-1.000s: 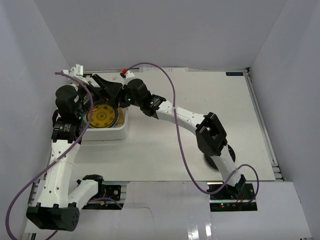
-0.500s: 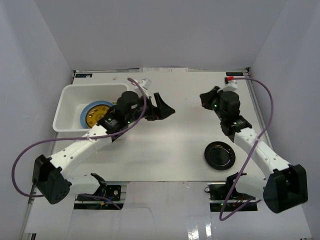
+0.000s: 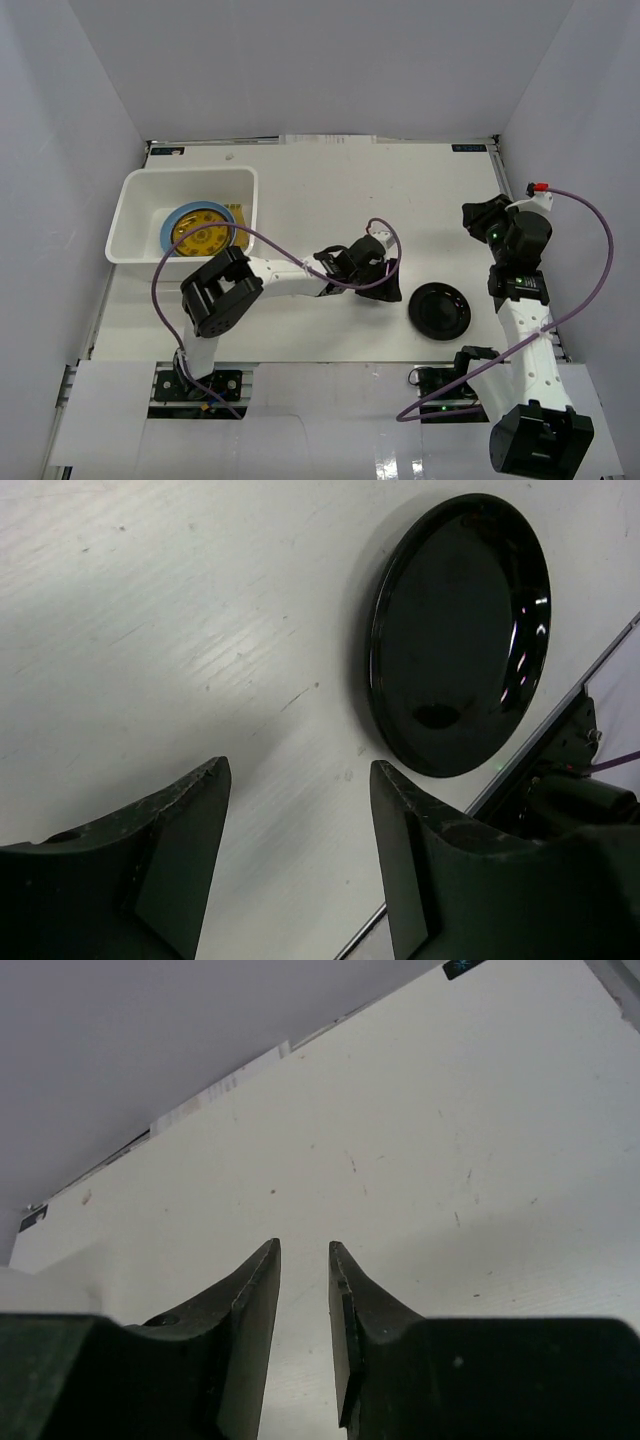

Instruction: Place the plates into the plastic bin on the countertop

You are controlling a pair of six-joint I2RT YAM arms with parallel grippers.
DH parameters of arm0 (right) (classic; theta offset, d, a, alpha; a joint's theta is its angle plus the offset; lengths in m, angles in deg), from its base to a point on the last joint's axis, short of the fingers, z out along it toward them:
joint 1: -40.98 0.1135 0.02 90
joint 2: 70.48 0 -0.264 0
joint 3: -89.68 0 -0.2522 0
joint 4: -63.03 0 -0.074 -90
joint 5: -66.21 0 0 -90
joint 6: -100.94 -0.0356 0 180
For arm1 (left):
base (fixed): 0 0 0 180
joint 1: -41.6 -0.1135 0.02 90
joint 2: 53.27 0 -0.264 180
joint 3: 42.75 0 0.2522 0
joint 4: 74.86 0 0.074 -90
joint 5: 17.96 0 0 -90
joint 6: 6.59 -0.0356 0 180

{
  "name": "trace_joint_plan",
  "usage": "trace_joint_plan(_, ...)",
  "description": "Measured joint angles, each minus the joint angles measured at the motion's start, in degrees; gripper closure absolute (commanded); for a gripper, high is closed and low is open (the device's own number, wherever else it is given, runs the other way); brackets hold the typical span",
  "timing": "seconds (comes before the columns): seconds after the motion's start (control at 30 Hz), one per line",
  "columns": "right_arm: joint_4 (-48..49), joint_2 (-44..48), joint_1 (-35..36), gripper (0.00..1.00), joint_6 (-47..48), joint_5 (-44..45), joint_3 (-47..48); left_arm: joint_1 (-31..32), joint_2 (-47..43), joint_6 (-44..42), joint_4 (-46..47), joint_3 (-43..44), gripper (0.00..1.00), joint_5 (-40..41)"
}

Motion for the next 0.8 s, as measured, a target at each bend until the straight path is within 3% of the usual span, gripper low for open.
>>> trace_joint_plan(0.3,-0.17,-0.15,-0.44,0.67,0.22,-7.74,1.49,3.37,11.37,1.88,6.12,8.76,0.43,-4.59)
trace_joint_plan(0.37,-0.17,-0.15,-0.50,0.67,0.22,-8.74,1.49,3.89,13.27,2.34,6.97,10.38,0.50,-5.55)
trace_joint_plan(0.43,-0.17,-0.15,-0.48,0.68,0.22,-9.51,1.49,4.17,14.80,2.67,7.13,11.91,0.62,-6.10)
trace_joint_plan(0.47,-0.17,-0.17,-0.50,0.68,0.24,-9.84,1.49,4.26,15.41,2.78,7.26,12.35,0.77,-6.14)
trace_joint_plan(0.57,-0.17,-0.15,-0.50,0.68,0.22,-10.60,1.49,4.35,16.00,3.63,7.50,12.57,1.00,-5.64)
trace_joint_plan(0.8,-0.15,-0.15,-0.50,0.64,0.00,-11.06,1.46,3.50,7.45,1.05,6.03,6.56,1.00,-0.37)
